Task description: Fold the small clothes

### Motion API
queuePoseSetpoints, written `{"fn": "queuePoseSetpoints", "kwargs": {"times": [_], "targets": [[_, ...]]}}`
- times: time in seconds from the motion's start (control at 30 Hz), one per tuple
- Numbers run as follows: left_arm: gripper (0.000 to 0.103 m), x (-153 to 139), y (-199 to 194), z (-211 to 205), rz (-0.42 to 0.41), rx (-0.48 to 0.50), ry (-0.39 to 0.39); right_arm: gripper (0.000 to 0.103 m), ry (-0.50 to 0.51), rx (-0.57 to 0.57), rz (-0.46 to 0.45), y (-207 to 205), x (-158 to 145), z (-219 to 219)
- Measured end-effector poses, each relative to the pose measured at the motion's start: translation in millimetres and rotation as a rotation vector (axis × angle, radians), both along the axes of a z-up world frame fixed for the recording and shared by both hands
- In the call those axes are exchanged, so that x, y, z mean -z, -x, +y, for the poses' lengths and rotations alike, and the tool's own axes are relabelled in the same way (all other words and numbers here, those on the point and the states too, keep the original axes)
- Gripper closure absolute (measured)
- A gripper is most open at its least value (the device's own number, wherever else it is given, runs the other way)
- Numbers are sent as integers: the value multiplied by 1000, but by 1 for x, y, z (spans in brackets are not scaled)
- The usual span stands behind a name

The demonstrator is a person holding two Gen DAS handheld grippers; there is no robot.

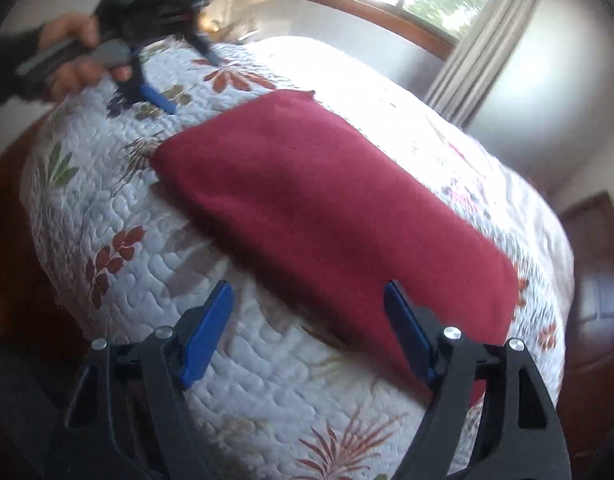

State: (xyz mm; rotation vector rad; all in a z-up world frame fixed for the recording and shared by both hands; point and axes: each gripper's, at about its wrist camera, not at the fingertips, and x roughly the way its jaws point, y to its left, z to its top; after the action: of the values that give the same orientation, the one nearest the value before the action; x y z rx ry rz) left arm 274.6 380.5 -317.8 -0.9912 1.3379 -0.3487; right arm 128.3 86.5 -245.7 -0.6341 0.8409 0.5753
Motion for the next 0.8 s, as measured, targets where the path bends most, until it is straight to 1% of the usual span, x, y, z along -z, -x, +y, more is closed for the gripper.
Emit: {"fn": "queuePoseSetpoints", "kwargs": {"times": [0.07,0.1,0.2,0.27,0.33,0.43,0.5,0.53,0.57,0.6,0.63,0.67,0.7,0.8], "targets": [[4,13,-19,1,49,7,27,26,63,-68,-30,7,4,37],[4,18,-27,0,60,19,59,26,101,-96,-46,9,11,50],[4,29,-43,-3,78,39,150,26,233,-183,-101,9,32,96],[4,36,-50,-6,83,52,174,26,295,-226,-120,7,47,118],[4,43,-55,-4,90,60,184,26,354,-258,-144,5,59,135],[4,53,-59,2,102,62,224,25,456,-318,-203,3,82,154],[4,58,-59,7,107,59,256,25,498,-346,-250,1,91,163],[4,60,-59,9,109,63,265,25,499,-345,-259,-2,91,167],[4,60,-59,11,113,69,271,34,491,-329,-257,-7,89,170],[4,60,-61,12,118,75,274,54,488,-307,-242,-14,88,172],[4,59,-61,12,119,83,279,63,473,-283,-217,-21,83,171],[4,57,-66,11,111,90,284,78,442,-256,-188,-28,77,168],[4,54,-72,7,102,93,289,84,407,-236,-159,-33,69,165],[4,51,-73,8,94,83,325,88,321,-199,-117,-40,43,154]]}}
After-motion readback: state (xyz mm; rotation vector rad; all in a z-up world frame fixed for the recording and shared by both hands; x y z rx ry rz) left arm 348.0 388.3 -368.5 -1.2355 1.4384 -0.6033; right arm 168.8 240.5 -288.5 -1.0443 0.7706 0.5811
